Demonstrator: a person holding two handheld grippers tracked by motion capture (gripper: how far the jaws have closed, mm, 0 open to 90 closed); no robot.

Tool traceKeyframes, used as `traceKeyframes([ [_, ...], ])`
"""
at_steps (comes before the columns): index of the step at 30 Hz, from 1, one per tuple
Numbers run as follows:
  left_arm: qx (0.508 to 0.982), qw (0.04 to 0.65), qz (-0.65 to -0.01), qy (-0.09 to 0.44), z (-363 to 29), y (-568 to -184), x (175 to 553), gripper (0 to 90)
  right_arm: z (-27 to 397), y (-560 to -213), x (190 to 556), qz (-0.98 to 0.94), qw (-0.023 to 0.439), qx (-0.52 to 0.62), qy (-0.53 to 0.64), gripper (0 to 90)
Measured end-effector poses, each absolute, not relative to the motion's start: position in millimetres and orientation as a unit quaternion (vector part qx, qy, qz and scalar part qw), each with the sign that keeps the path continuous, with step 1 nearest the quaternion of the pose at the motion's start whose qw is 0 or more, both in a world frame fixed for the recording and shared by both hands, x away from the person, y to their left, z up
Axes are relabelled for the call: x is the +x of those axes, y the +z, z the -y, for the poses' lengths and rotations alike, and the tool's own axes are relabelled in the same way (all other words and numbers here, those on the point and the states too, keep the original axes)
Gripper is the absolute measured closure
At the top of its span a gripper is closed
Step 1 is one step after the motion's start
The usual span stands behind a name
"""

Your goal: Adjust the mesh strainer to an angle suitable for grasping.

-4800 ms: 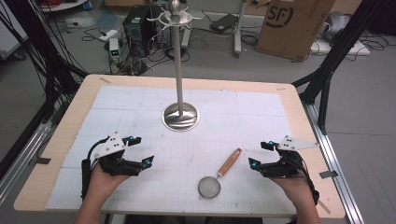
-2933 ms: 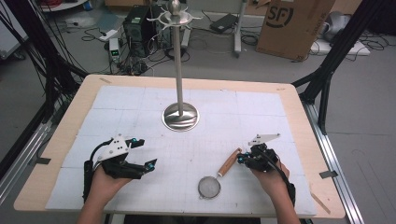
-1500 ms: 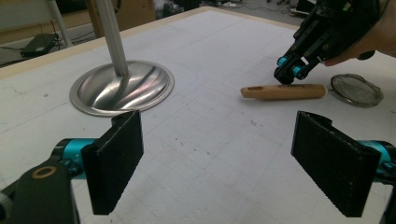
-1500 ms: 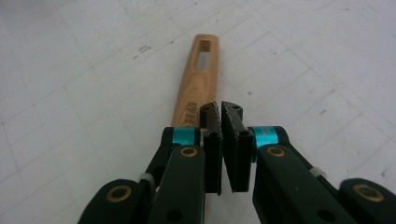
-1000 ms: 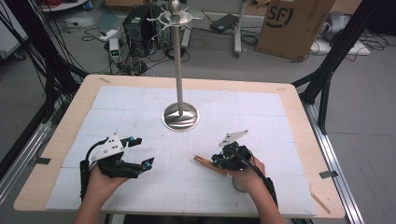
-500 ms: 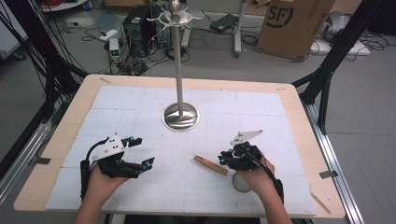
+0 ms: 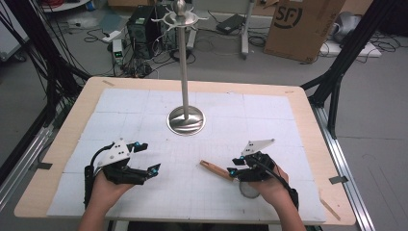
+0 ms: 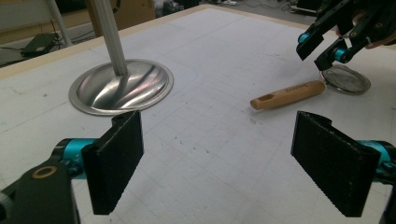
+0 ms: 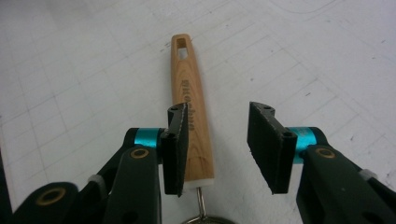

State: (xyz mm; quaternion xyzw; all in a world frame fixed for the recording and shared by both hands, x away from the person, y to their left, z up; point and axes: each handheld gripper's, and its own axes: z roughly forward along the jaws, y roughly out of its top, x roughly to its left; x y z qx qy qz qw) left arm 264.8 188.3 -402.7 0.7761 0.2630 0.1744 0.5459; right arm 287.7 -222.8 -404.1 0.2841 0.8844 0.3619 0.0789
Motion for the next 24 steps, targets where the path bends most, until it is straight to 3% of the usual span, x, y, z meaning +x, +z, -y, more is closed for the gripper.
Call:
traceKeyframes([
  [10,0.774,0.548,-0.264,0.174,-189,-403,264,17.6,214,-412,284,-0.908,0.066,0.263,0.320,52.9],
  [24,0.775,0.547,-0.267,0.174,-191,-403,265,17.6,203,-422,289,-0.934,0.047,0.249,0.252,66.3],
])
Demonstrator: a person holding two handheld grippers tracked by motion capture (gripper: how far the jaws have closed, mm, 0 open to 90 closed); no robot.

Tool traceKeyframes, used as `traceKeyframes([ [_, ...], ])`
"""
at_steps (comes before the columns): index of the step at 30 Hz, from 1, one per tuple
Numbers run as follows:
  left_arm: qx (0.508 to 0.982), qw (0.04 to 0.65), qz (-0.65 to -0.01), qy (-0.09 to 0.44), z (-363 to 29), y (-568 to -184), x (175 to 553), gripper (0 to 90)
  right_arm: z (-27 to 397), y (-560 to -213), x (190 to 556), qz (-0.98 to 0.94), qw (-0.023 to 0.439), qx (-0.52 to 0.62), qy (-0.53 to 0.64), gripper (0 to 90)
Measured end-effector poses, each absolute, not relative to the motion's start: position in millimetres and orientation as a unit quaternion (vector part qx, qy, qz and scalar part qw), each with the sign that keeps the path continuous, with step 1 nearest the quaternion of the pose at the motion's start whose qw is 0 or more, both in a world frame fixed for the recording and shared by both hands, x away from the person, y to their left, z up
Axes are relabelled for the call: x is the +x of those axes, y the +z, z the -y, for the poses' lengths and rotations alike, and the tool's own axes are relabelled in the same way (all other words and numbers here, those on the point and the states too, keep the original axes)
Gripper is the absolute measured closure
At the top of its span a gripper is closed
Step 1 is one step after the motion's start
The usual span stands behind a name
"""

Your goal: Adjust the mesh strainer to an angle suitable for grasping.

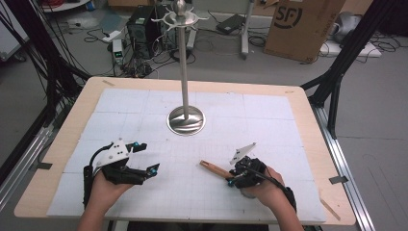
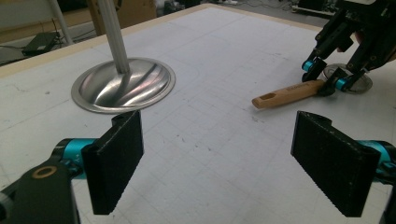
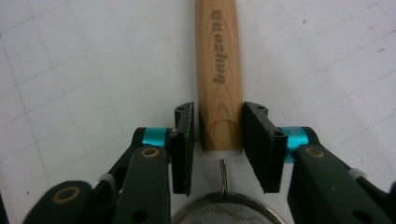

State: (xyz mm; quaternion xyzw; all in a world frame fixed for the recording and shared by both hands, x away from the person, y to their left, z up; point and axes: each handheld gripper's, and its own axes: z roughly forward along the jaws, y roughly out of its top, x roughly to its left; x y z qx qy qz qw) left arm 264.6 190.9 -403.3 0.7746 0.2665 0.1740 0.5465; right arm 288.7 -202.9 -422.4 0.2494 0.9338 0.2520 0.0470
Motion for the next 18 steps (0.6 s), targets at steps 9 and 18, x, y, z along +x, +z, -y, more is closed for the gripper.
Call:
traceKeyframes([
  [9,0.778,0.544,-0.264,0.172,-189,-404,264,17.6,191,-417,290,-0.948,0.055,0.239,0.203,66.3],
  [18,0.777,0.541,-0.272,0.173,-188,-405,265,17.6,178,-413,295,-0.955,0.045,0.250,0.150,66.7],
])
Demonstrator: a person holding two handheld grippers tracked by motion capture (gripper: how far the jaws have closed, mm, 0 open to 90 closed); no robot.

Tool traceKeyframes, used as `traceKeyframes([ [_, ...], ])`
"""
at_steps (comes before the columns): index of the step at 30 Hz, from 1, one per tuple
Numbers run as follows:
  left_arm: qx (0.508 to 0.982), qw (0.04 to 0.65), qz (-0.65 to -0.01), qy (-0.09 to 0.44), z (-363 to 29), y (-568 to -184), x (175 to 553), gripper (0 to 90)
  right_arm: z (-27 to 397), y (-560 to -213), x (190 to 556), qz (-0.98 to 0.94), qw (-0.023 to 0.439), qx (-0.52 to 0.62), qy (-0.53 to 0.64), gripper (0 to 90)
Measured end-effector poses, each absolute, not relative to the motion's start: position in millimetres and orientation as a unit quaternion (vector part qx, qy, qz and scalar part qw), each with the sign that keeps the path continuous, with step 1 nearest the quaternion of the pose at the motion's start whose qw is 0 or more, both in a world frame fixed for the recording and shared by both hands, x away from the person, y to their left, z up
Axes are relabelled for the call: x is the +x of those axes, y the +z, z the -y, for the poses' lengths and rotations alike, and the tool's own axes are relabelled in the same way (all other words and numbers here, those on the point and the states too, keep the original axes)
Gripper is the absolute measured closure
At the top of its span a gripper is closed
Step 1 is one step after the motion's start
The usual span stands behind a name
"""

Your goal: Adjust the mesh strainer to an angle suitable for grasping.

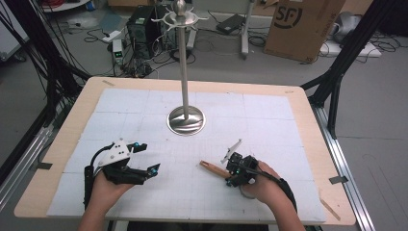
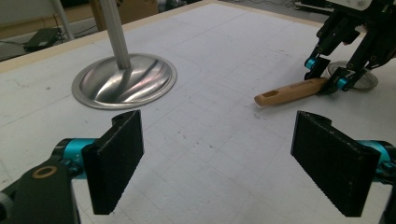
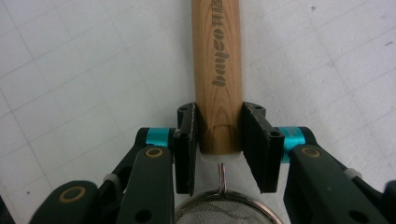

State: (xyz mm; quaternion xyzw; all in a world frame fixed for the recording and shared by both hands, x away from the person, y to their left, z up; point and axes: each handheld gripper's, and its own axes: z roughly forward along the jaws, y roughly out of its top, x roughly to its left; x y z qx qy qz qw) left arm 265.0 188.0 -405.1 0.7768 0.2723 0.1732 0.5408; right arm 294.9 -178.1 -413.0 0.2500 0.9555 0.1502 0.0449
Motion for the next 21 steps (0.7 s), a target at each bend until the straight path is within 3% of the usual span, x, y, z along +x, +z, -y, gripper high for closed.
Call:
traceKeyframes([
  [9,0.780,0.540,-0.266,0.171,-183,-405,265,17.8,176,-413,293,-0.958,0.054,0.240,0.148,68.6],
  [21,0.778,0.540,-0.271,0.173,-187,-405,265,17.8,200,-421,285,-0.931,0.056,0.265,0.244,68.7],
])
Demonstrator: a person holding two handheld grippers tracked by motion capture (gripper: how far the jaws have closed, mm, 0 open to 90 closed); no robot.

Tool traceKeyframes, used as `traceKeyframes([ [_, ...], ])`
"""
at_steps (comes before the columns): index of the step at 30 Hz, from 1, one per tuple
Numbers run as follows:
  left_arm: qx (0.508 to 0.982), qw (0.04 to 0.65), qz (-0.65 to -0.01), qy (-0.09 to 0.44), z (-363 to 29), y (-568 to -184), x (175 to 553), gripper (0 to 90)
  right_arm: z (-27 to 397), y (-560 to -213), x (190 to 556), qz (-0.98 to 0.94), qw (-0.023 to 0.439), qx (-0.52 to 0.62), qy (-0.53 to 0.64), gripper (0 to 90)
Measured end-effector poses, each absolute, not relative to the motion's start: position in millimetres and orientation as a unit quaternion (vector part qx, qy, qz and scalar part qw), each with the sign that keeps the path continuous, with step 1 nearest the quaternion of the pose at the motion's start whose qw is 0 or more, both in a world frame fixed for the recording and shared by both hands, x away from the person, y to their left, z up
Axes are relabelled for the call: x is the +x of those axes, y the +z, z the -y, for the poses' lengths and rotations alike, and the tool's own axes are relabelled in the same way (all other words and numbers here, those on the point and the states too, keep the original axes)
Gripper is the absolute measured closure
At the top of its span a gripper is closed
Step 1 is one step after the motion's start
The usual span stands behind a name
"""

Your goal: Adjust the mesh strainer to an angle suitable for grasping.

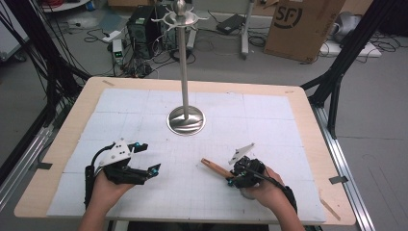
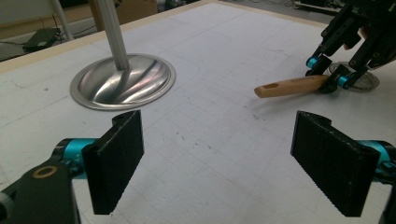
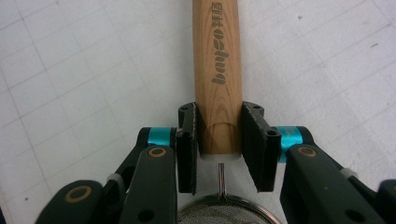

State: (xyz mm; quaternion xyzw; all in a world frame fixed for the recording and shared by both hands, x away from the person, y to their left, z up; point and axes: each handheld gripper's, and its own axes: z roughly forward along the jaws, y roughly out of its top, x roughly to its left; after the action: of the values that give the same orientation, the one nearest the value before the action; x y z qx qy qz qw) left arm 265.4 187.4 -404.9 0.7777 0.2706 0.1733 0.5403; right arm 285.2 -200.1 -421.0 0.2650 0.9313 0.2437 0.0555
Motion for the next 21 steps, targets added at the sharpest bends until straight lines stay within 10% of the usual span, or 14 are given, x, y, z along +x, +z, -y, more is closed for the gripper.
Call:
traceKeyframes([
  [21,0.779,0.540,-0.267,0.173,-187,-405,265,17.8,196,-417,285,-0.931,0.049,0.261,0.252,68.5],
])
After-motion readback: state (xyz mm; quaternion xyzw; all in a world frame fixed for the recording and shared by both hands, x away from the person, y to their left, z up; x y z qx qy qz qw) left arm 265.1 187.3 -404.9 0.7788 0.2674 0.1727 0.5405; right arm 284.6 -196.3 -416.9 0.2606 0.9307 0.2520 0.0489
